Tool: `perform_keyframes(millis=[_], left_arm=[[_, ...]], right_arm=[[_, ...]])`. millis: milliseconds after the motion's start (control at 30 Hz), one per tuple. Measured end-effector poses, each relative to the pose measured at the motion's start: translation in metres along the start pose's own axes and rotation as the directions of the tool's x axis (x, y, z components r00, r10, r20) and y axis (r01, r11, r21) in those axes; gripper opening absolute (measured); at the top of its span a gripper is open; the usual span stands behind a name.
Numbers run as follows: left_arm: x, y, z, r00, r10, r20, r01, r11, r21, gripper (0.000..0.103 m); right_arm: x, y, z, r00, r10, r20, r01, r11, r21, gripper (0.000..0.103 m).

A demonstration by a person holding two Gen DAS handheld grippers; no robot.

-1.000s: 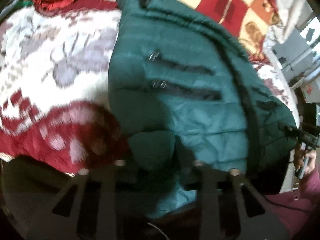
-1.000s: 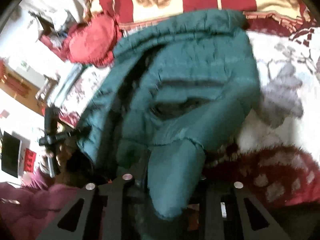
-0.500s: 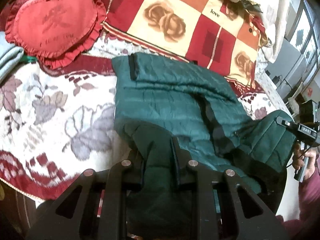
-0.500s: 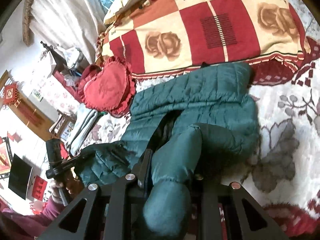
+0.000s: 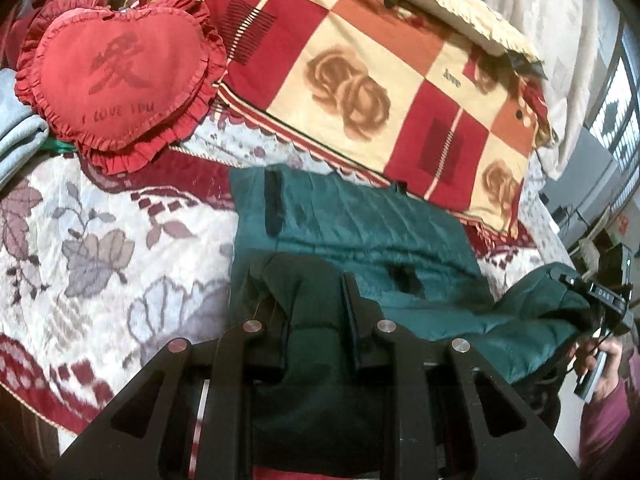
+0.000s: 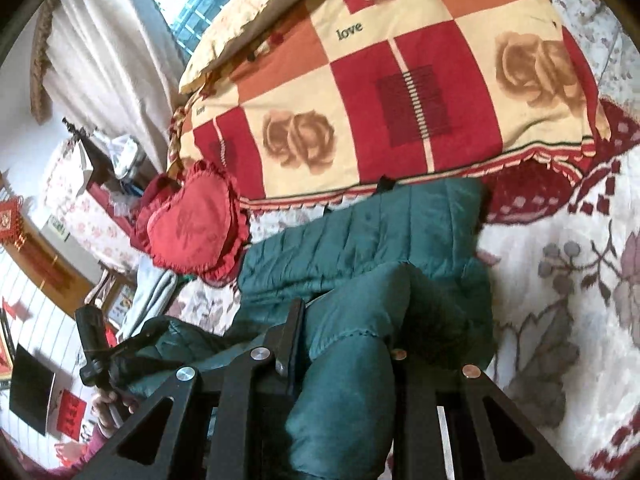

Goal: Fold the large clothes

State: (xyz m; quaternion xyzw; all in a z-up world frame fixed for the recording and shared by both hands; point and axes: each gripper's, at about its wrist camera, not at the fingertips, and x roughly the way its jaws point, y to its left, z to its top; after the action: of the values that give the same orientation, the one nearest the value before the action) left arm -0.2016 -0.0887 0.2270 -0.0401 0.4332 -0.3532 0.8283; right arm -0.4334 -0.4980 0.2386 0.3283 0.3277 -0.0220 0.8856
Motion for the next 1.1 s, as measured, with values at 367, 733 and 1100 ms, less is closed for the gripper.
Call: perform_keyframes(millis=[367, 733, 1100], left_arm=[[0.046, -0.004, 0.054, 0.999, 0.051, 0.017, -0.051, 0.999, -0.017, 0.021], [0.135, 0.019, 0.101, 0.990, 0.133, -0.052, -0.138, 0.985, -0.106, 0.021], [0.212, 0.047, 0.109, 0.980, 0.143, -0.141, -0.172, 0.961, -0.219, 0.026]], right_arm=[[0.040, -0.018, 0.048, 0.997, -0.074, 0.008, 0.074, 0.997, 0.029, 0.021], [0.109, -0.064, 0.096, 0.985, -0.170, -0.036, 0.173, 0.979, 0.108, 0.021], [0.182, -0.120, 0.110, 0.987, -0.139, -0.080, 0.155, 0.950, 0.270, 0.037]])
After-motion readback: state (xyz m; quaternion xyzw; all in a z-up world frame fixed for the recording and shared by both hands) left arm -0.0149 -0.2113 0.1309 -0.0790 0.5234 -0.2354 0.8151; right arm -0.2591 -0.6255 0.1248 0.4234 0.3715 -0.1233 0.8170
